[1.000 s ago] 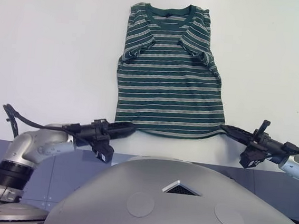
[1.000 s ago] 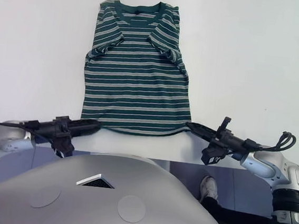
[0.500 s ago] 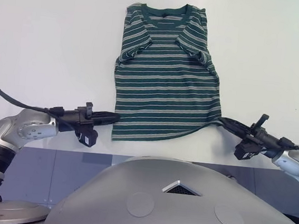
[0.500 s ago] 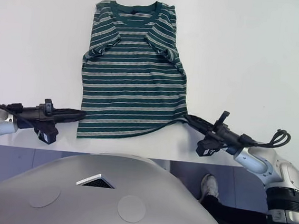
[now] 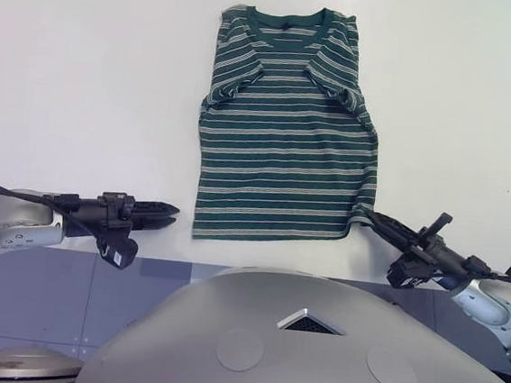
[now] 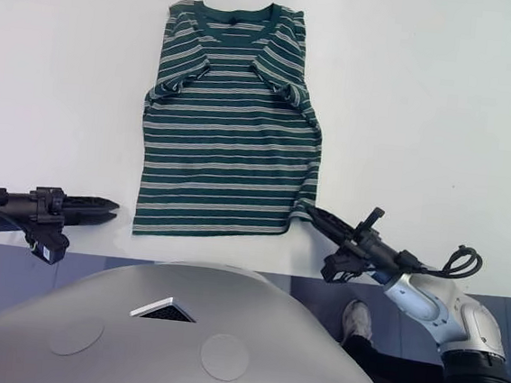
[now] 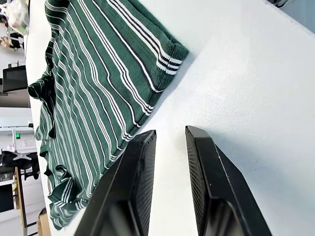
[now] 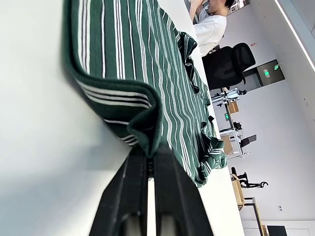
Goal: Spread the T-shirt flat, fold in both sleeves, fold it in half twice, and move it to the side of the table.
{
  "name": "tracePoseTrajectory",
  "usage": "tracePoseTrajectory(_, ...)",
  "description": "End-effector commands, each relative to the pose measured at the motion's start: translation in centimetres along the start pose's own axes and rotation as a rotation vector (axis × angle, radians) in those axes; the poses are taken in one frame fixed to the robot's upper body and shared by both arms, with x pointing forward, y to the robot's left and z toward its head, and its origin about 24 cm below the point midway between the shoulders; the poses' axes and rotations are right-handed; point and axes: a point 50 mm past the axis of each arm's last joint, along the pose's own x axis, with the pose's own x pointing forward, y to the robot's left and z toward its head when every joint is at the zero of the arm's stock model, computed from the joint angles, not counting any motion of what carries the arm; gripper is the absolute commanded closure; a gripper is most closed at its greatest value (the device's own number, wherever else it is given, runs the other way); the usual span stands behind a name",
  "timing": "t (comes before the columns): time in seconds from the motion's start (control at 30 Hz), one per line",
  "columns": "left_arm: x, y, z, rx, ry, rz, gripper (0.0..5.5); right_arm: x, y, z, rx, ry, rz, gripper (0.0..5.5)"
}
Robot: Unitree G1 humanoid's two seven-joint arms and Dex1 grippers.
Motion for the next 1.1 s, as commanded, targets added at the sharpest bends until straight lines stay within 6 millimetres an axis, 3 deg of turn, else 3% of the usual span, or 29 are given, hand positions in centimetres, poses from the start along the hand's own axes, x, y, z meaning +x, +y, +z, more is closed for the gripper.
tracePoseTrajectory(0.03, 1.9, -2.4, 2.6, -0.05, -0.026, -0.114, 4.05, -0.1, 1.3, 0.2, 0.022, 0.027, 0.065, 5.5)
tracePoseTrajectory(0.2, 3.1, -2.1, 1.9, -0.034, 0.026, -0.07, 3.33, 0.2, 1.3, 0.4, 0.026, 0.022, 0.064, 5.5)
tracePoseTrajectory(0.43, 2.8, -2.6, 0.0, -0.018, 0.083, -0.086, 3.33, 0.4, 1.5, 0.7, 0.038, 0.021, 0.056, 5.5)
tracePoseTrajectory(0.57, 3.0, -3.2, 0.4, -0.018, 0.045, -0.103, 3.33, 0.4, 1.5, 0.7, 0.039, 0.023, 0.053, 5.5)
tracePoseTrajectory(0.73, 4.0, -3.7, 2.8, -0.026, -0.06, -0.115, 4.34, 0.5, 1.5, 0.6, 0.036, 0.025, 0.051, 5.5)
tracePoseTrajectory(0.9, 3.6, -3.3, 3.0, -0.035, -0.063, -0.117, 5.15, 0.5, 1.4, 0.5, 0.033, 0.026, 0.052, 5.5)
tracePoseTrajectory(1.1, 4.4, -2.3, 3.3, -0.047, -0.044, -0.072, 5.5, 0.7, 1.0, 0.4, 0.023, 0.02, 0.04, 5.5)
